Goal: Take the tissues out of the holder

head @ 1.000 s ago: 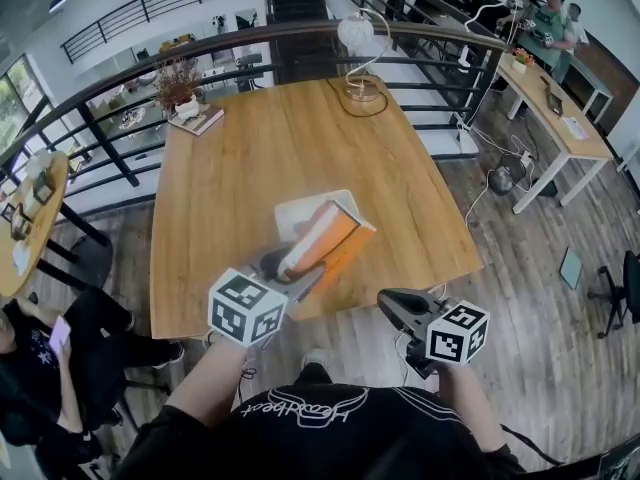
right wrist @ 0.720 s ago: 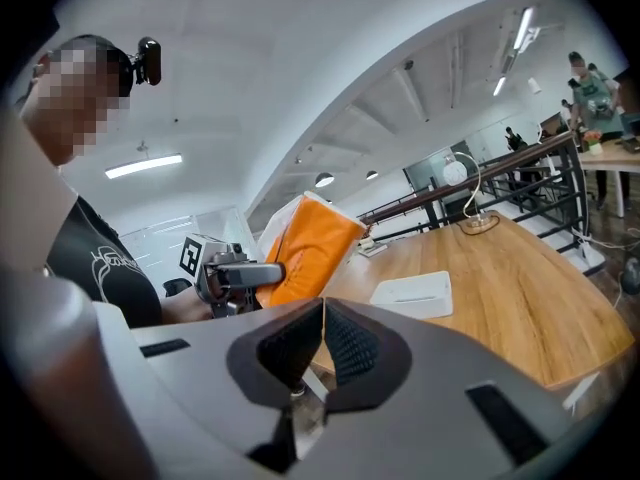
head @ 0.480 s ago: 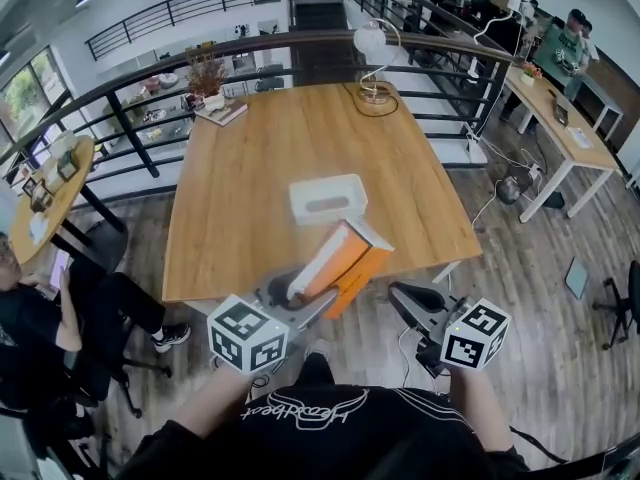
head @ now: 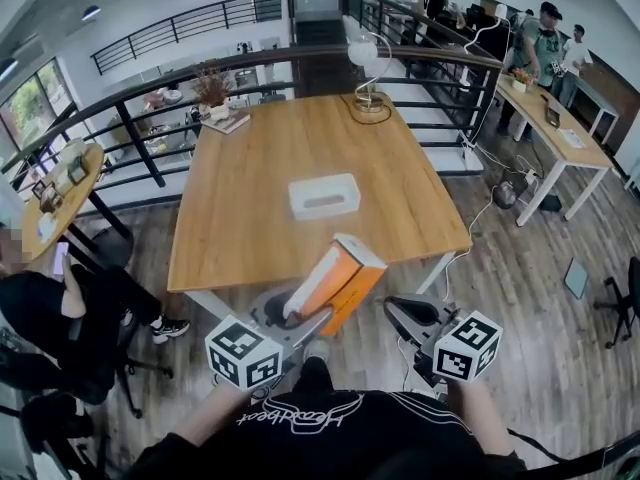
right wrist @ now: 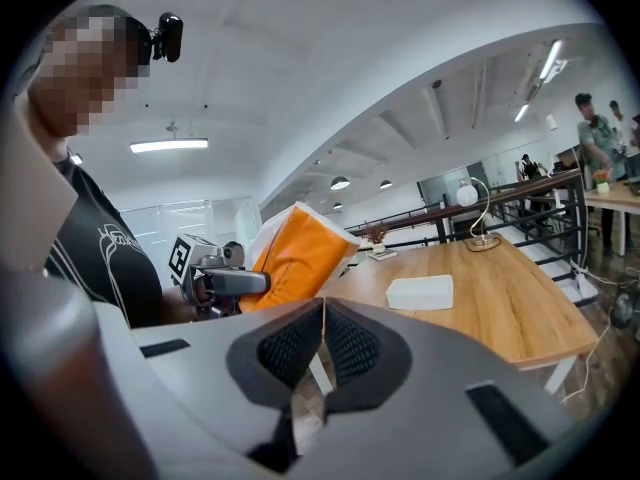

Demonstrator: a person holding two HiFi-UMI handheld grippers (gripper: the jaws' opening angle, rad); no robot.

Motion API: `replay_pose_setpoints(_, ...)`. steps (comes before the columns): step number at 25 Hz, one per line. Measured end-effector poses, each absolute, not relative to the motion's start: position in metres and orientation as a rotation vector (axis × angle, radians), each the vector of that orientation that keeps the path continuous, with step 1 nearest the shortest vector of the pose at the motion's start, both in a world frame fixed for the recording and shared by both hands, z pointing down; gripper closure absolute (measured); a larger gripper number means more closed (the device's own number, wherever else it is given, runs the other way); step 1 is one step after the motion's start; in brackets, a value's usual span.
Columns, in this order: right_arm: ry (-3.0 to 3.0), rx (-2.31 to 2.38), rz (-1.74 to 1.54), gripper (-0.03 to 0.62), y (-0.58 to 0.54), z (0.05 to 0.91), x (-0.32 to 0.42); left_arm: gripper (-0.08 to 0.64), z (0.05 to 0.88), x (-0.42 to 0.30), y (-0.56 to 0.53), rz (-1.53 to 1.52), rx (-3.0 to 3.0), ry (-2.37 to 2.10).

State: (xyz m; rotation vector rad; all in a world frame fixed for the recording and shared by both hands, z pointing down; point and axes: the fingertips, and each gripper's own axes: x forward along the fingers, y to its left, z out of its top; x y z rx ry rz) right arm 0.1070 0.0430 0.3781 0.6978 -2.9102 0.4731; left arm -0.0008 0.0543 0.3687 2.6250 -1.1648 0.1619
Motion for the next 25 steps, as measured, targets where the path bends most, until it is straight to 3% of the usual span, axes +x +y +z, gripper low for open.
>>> replay_pose_setpoints(25, -2.906, 0.611, 0.447, 0.575, 0.101, 0.378, 0.104, 0.322, 0.358, 0.015, 0.111, 0.169, 2.62, -1.191)
